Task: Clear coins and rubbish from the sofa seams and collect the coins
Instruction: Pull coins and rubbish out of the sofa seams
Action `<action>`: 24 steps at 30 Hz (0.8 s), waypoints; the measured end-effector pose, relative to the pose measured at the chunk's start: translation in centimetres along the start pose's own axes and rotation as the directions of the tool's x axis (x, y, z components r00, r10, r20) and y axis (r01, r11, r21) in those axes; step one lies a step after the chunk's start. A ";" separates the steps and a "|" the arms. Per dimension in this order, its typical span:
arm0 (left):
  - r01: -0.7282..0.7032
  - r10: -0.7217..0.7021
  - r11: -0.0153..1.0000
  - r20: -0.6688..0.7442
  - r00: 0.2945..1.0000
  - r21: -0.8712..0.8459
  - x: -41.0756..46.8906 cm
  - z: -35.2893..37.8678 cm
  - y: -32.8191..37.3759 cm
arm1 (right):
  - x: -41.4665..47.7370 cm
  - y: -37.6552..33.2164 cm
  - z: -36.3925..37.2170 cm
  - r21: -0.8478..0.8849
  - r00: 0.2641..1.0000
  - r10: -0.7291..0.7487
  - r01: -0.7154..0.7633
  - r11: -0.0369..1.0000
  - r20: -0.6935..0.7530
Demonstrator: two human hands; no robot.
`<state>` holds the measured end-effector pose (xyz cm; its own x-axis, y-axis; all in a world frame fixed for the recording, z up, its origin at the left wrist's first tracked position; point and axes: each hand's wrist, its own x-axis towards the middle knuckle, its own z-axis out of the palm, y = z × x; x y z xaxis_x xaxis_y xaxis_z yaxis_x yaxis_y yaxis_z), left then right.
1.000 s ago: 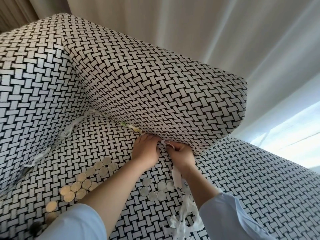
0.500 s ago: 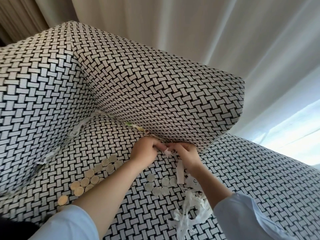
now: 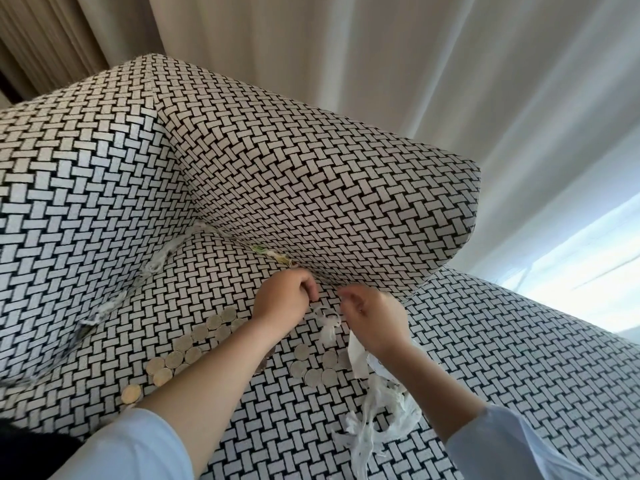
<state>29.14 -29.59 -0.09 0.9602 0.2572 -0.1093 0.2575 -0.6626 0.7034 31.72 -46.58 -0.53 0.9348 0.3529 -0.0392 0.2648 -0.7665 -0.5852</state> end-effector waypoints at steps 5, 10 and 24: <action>-0.056 0.057 0.997 -0.010 0.998 0.044 0.7 0.7 -0.3 | 0.8 1.0 0.9 -0.230 0.971 0.196 -0.161 0.960 0.140; -0.078 0.078 0.977 0.008 0.997 0.198 1.9 1.6 -0.6 | 4.3 0.7 1.4 -0.167 0.871 0.340 -0.299 0.940 0.354; -0.121 0.145 0.885 -0.019 0.989 0.450 4.0 3.4 -1.7 | 9.8 -0.8 4.8 -0.290 0.796 0.428 -0.328 0.899 0.427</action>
<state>32.88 -29.83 -4.13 0.9852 0.1714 0.0071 0.1602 -0.9339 0.3196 39.49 -39.91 -4.36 0.7566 0.1822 -0.6279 -0.0001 -0.9604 -0.2788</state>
